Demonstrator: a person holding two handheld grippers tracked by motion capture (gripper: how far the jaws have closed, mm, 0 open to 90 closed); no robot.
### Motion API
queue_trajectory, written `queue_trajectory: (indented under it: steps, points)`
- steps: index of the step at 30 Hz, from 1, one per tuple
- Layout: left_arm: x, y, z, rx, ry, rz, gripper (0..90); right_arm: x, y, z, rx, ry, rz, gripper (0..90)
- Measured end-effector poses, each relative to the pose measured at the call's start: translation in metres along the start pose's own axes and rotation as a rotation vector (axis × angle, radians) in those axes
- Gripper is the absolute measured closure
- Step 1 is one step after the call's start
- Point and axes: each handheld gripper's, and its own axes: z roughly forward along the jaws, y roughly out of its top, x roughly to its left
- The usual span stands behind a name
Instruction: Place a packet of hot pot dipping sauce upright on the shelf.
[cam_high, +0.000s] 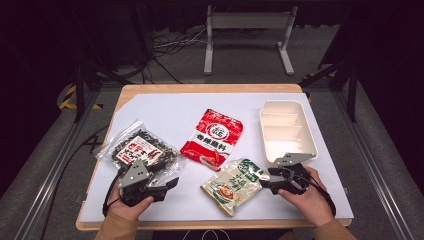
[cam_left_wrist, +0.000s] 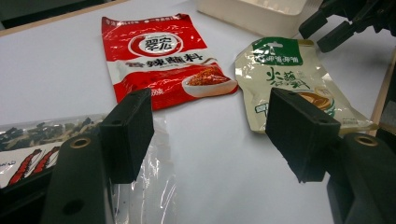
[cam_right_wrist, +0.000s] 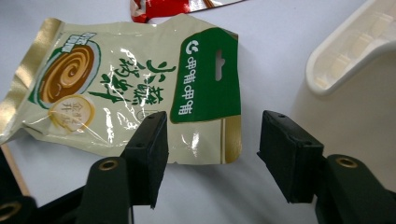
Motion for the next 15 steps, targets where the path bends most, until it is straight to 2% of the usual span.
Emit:
queue_trajectory:
  steps: [7, 10, 15]
  points:
    - [0.0, -0.001, 0.0, 0.009, 0.013, 0.001, 32.2, -0.002, -0.002, 0.011, 0.008, 0.023, 0.019, 40.1]
    - [0.0, -0.001, 0.001, 0.01, 0.012, -0.004, 31.8, -0.003, -0.002, 0.014, -0.003, 0.045, 0.047, 40.2]
    - [0.0, -0.001, 0.002, 0.013, 0.013, 0.013, 31.5, -0.004, -0.004, 0.021, -0.013, 0.076, 0.092, 41.5]
